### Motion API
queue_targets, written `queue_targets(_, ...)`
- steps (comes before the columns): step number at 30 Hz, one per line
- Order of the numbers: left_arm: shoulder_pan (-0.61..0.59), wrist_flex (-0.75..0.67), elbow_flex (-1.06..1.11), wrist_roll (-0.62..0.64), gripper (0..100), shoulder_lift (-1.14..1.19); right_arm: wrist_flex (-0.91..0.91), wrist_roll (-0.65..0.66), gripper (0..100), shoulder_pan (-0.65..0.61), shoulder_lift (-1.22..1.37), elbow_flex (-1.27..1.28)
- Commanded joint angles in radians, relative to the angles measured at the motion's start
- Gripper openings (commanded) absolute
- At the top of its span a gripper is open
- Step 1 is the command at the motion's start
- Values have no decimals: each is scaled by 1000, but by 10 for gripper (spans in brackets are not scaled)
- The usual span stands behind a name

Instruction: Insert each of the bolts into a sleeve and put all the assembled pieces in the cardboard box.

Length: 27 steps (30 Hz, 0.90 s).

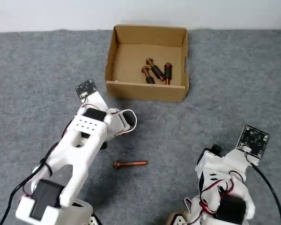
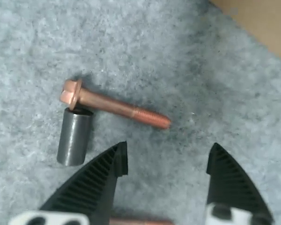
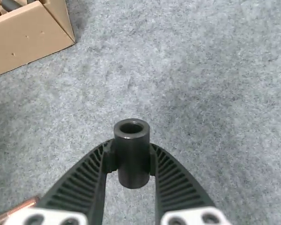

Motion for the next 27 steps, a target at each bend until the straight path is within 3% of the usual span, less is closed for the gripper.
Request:
queue_targets(1,3,-31,-7,6,278,57,-25,11,8,8,-7,-9)
queue_targets(8,-112,-28,-94,8,278,204,-25,11,8,8,-7,-9)
queue_targets(17,-127,-3,-127,8,279,218,-25,11,8,8,-7,-8)
queue_targets(27,-224,-2,-119,8,276,221,-25,11,8,7,-7,-6)
